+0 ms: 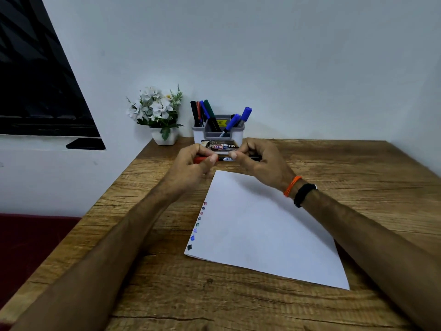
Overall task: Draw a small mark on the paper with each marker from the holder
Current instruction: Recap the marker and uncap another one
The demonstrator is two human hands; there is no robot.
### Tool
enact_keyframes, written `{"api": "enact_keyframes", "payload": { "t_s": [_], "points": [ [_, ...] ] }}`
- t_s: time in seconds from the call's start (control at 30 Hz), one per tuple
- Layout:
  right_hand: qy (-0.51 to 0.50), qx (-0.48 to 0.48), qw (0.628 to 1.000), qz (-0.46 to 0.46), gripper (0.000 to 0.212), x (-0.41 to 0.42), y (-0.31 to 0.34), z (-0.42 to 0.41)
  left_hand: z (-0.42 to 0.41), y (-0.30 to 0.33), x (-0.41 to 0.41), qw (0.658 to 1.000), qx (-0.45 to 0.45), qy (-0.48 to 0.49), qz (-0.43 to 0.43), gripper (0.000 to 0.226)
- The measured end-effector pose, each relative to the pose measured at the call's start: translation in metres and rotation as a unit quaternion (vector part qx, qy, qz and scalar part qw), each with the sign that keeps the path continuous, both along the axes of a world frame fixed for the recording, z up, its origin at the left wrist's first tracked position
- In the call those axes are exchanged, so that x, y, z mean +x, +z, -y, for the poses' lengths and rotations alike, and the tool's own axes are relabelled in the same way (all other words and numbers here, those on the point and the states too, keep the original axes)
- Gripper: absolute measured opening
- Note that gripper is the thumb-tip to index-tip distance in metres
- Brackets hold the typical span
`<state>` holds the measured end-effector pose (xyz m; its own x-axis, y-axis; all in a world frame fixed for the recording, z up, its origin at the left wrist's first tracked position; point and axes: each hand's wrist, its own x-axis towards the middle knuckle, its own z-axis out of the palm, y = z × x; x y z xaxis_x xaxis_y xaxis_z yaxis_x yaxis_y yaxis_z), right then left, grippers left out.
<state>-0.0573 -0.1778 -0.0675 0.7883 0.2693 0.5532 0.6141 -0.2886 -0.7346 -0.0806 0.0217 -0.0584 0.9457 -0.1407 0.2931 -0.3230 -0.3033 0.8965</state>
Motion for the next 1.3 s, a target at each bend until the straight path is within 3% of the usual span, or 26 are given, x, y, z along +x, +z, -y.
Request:
{"api": "enact_keyframes", "payload": {
  "t_s": [0.1, 0.23, 0.33, 0.4, 0.53, 0.57, 0.63, 0.7, 0.8, 0.9, 1.3],
  "points": [
    [0.021, 0.005, 1.000, -0.017, 0.016, -0.005, 0.002, -0.007, -0.007, 0.004, 0.002, 0.993, -0.105, 0.051, -0.002, 0.023],
    [-0.033, -0.045, 0.998, -0.008, 0.020, -0.008, 0.000, -0.022, -0.005, 0.008, 0.000, 0.975, -0.197, 0.098, -0.008, 0.046],
    [-0.051, -0.121, 0.990, 0.051, 0.061, -0.011, 0.008, -0.028, 0.001, 0.008, -0.003, 0.973, -0.216, 0.083, 0.008, 0.053],
    [-0.041, -0.167, 0.981, 0.095, 0.086, -0.015, 0.015, -0.030, 0.005, 0.010, -0.007, 0.973, -0.220, 0.069, 0.019, 0.053],
    [-0.028, -0.156, 0.982, 0.105, 0.085, -0.019, 0.025, -0.026, 0.003, 0.010, -0.006, 0.976, -0.213, 0.044, 0.022, 0.032],
    [-0.026, -0.139, 0.985, 0.095, 0.087, -0.017, 0.026, -0.026, 0.000, 0.008, -0.004, 0.983, -0.177, 0.050, 0.023, 0.026],
    [-0.029, -0.105, 0.991, 0.075, 0.089, -0.012, 0.031, -0.025, -0.010, -0.001, 0.004, 0.994, 0.003, 0.098, 0.040, 0.024],
    [-0.052, -0.082, 0.993, 0.065, 0.087, -0.004, 0.039, -0.026, -0.022, -0.015, 0.012, 0.966, 0.216, 0.125, 0.061, 0.032],
    [-0.075, -0.066, 0.992, 0.075, 0.088, 0.015, 0.055, -0.034, -0.032, -0.034, 0.026, 0.915, 0.387, 0.092, 0.061, 0.045],
    [-0.090, -0.062, 0.989, 0.095, 0.091, 0.040, 0.074, -0.045, -0.033, -0.042, 0.032, 0.900, 0.426, 0.092, 0.017, 0.051],
    [-0.132, -0.111, 0.978, 0.118, 0.086, 0.116, 0.082, -0.083, -0.032, -0.042, 0.034, 0.894, 0.435, 0.102, 0.022, 0.050]
  ]
}}
